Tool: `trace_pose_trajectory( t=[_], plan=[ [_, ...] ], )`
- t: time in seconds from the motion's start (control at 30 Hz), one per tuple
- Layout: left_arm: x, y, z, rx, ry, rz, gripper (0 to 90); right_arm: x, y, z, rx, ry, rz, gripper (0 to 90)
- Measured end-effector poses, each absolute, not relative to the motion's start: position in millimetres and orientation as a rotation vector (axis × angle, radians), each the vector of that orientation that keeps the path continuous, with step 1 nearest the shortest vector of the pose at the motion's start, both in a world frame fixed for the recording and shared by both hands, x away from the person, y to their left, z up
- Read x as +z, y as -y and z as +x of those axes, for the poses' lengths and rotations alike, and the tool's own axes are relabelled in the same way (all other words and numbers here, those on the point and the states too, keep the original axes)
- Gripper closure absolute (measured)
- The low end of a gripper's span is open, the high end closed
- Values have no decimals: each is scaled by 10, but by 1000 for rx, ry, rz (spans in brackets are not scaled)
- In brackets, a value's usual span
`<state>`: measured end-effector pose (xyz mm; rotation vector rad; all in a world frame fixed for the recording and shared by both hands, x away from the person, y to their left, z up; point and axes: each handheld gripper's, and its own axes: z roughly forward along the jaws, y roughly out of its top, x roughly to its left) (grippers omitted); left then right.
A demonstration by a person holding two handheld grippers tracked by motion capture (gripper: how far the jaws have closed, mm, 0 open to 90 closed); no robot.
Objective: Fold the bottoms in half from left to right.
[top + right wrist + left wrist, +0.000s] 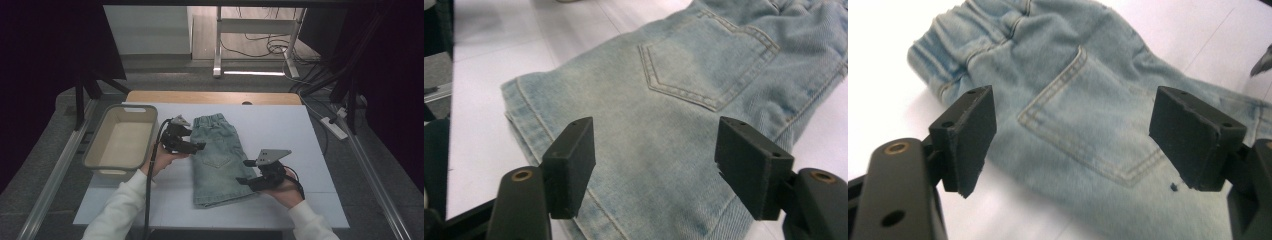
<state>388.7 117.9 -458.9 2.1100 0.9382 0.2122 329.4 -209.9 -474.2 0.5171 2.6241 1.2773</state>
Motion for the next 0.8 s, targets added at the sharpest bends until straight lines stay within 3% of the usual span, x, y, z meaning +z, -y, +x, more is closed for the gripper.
trace_pose_trajectory(
  t=[0.8],
  plan=[
    [-4667, -1312, 3776, 177, -987, 2110, 187, -4743, 1875, 3181, 1090, -2791, 286, 271]
  ],
)
